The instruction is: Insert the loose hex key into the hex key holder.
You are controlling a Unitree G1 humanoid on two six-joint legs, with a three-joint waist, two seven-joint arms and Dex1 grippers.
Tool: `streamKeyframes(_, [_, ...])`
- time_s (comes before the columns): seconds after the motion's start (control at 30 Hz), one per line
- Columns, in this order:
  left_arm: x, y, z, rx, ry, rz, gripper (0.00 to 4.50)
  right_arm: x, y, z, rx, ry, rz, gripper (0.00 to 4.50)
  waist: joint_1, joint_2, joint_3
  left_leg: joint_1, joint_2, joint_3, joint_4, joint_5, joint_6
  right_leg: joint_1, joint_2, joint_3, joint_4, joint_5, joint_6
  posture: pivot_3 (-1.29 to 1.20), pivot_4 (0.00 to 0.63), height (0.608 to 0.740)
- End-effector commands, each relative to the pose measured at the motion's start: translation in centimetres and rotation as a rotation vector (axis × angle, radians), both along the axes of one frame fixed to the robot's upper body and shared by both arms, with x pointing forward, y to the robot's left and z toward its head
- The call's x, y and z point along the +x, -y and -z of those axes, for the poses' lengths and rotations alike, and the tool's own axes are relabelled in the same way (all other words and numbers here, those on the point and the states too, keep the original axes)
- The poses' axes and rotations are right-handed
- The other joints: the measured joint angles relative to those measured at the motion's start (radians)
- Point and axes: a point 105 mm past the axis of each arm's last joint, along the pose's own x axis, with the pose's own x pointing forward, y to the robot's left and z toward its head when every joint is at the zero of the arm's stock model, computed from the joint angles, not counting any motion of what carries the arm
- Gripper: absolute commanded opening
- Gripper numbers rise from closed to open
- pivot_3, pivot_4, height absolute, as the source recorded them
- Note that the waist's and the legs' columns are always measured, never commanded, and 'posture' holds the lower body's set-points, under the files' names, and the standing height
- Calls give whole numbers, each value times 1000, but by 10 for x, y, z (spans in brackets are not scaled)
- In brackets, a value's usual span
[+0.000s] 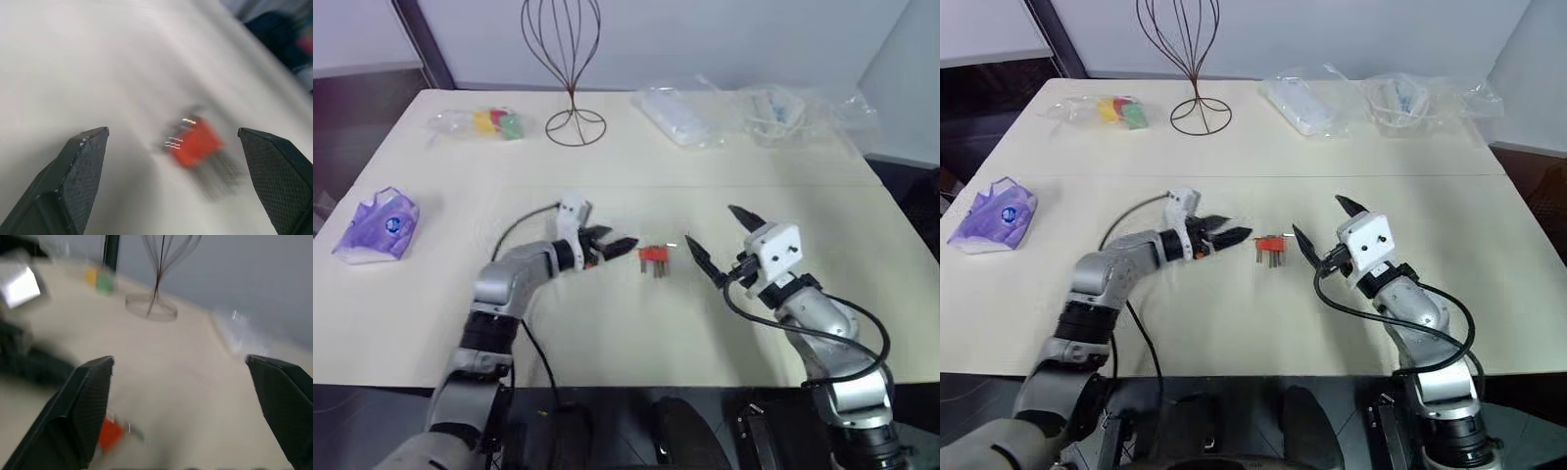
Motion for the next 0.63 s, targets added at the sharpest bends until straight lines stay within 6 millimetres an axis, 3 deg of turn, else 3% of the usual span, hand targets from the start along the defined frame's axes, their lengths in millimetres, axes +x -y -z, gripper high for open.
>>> streamKeyframes(0.03, [1,-13,-42,106,296,-21,4395,0,8,-3,-71,-59,-69,4500,5,0,0,0,0,0,0,0,0,0,0,0,-1,0,0,0,150,740])
streamKeyframes(0.13, [-3,-27,-55,143,367,-25,4395,0,18,5,-151,-149,-101,4500,8,0,0,-1,0,0,0,0,0,1,-1,0,-1,0,0,0,150,740])
streamKeyframes(0.23, [-23,-39,-63,182,397,69,4395,-4,29,2,-229,-238,-172,4500,6,0,1,-1,0,0,0,0,1,0,0,-1,-2,0,0,0,150,740])
streamKeyframes(0.47, [-67,-46,-59,212,346,234,4395,-26,30,-14,-387,-361,-369,4500,1,0,2,-2,1,0,0,-1,1,0,0,-2,-2,0,0,0,150,740])
streamKeyframes(0.63, [-70,-51,-65,198,338,211,4395,-24,29,-26,-412,-339,-388,4500,0,-1,2,-1,1,0,1,-1,1,1,0,-2,-2,0,0,0,150,740])
